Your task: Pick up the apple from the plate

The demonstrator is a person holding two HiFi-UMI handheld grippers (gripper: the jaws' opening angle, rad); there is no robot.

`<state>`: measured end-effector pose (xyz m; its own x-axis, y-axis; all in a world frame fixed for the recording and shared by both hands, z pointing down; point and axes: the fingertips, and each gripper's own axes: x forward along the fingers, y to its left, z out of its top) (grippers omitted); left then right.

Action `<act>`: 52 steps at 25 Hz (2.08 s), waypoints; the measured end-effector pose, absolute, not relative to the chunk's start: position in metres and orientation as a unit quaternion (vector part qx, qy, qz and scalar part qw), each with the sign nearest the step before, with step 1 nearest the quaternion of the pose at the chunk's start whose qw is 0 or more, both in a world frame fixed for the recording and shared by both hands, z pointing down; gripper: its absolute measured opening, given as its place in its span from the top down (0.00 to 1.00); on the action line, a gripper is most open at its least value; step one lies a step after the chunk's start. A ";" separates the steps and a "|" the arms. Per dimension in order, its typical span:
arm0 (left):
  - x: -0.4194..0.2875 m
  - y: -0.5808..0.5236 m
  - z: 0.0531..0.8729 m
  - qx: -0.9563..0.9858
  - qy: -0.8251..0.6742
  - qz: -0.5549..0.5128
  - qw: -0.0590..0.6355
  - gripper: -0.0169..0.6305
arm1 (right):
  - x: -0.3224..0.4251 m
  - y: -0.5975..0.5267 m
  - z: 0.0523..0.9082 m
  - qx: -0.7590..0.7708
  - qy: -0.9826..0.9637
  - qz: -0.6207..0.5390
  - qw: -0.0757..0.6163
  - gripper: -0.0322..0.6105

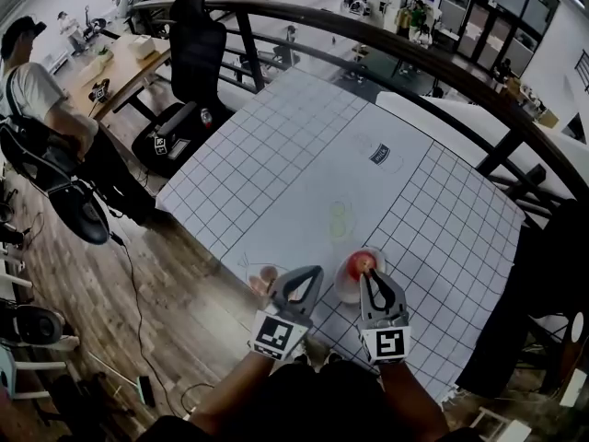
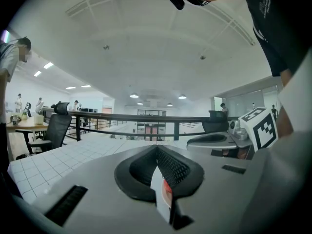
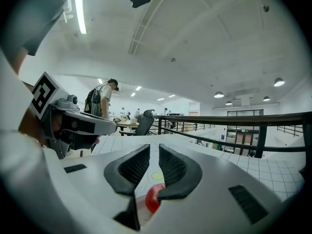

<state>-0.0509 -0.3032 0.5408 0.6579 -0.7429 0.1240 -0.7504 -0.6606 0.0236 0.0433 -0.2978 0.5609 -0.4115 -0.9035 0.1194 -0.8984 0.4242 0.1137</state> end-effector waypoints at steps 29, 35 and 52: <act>-0.049 -0.327 0.595 0.902 -0.417 0.092 0.071 0.94 | 0.051 -0.349 0.707 0.498 -0.838 0.117 0.189 0.27; -0.048 -0.328 0.595 0.900 -0.420 0.097 0.068 0.94 | 0.055 -0.352 0.715 0.501 -0.834 0.118 0.199 0.27; -0.045 -0.328 0.593 0.901 -0.418 0.096 0.066 0.94 | 0.056 -0.353 0.719 0.491 -0.836 0.122 0.214 0.29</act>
